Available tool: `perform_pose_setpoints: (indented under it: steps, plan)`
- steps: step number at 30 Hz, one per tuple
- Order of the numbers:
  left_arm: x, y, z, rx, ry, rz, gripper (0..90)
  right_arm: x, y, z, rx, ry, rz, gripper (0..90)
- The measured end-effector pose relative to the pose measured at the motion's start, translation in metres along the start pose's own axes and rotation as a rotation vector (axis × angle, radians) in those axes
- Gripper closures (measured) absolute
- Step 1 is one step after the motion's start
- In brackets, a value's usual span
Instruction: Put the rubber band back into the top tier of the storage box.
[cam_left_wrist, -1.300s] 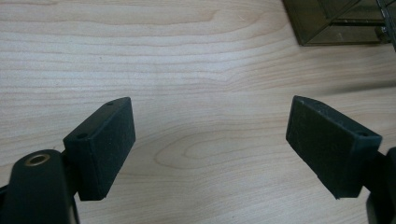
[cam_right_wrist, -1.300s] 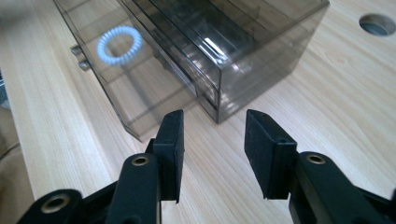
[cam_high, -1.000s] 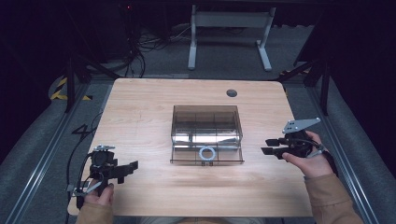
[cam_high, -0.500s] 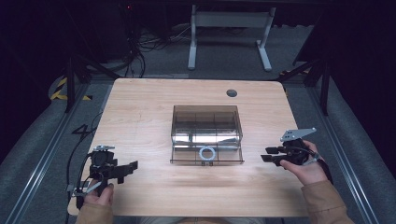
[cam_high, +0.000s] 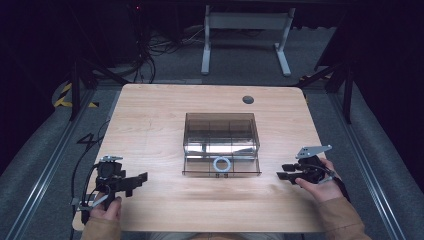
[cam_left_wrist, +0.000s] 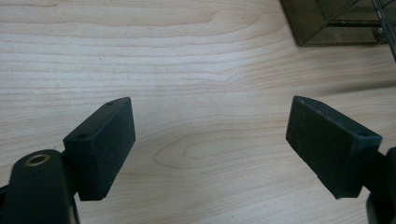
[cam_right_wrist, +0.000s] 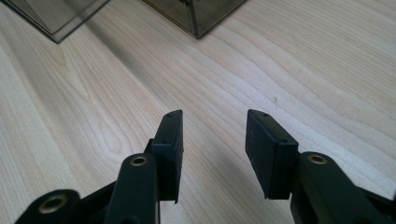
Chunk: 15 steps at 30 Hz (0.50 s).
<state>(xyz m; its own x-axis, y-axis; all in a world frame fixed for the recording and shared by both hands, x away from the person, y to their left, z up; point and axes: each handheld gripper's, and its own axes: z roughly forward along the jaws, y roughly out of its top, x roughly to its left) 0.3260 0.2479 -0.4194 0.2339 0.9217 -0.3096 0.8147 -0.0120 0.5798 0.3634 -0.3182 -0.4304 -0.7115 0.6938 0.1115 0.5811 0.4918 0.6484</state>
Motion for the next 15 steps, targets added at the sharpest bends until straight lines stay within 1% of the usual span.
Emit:
perform_pose_setpoints:
  steps: [2, 5, 10, 13, 15]
  plan:
    - [0.000, 0.000, 0.000, -0.001, -0.001, -0.001, 16.3, 0.000, -0.002, 0.002, -0.003, -0.003, -0.001, 57.5]
    - [0.000, 0.000, -0.001, -0.004, -0.004, 0.002, 16.3, 0.002, -0.008, 0.004, -0.018, -0.027, -0.008, 56.9]
    - [0.000, 0.000, -0.001, -0.005, -0.005, 0.005, 16.4, 0.004, -0.016, 0.007, -0.019, -0.036, -0.006, 56.2]
    - [0.000, 0.000, -0.002, -0.006, -0.008, 0.006, 16.3, 0.007, -0.019, 0.009, -0.028, -0.049, -0.011, 55.7]
    - [0.000, 0.000, -0.002, -0.007, -0.009, 0.006, 16.3, 0.009, -0.022, 0.009, -0.028, -0.067, -0.026, 55.3]
